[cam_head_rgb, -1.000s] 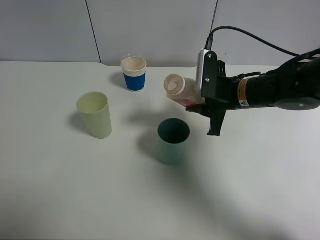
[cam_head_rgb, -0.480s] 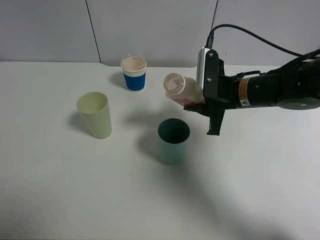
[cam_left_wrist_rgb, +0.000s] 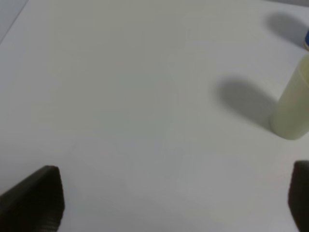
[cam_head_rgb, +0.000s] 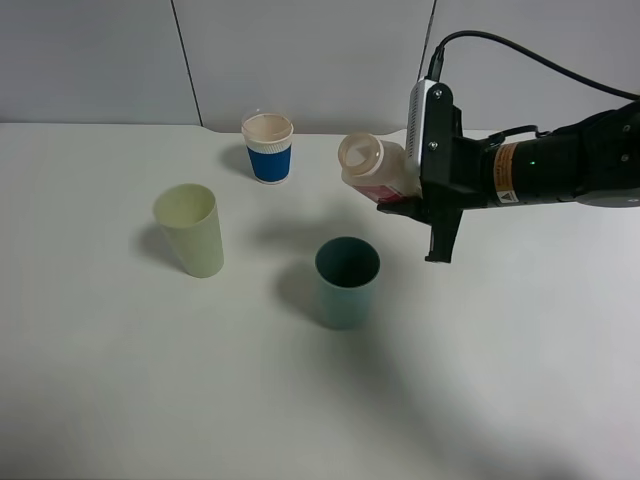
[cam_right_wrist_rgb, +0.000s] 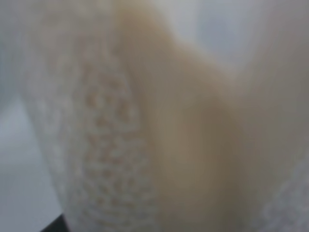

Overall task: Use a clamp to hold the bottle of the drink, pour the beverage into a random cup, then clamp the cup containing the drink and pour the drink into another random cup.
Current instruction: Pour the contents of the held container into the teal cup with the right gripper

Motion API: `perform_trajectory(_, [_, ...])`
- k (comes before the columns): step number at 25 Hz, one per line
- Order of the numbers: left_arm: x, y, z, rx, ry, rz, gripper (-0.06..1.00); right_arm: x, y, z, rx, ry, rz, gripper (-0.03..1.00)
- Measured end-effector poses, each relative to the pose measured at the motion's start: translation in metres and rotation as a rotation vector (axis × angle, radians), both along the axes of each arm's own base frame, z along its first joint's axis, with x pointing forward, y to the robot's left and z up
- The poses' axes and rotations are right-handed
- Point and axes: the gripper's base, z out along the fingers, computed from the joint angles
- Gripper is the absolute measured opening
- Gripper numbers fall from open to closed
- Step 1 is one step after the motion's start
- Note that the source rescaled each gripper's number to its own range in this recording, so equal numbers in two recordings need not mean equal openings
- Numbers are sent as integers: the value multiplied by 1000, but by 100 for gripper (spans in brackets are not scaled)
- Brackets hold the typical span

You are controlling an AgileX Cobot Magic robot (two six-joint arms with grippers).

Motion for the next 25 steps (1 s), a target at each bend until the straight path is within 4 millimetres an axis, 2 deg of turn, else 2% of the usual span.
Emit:
perform_trajectory(15, [0, 0, 0, 0, 0, 0, 80, -3, -5, -5, -101, 37, 7, 0])
perform_trajectory(25, [0, 0, 0, 0, 0, 0, 80, -10, -6, 13, -165, -14, -9, 0])
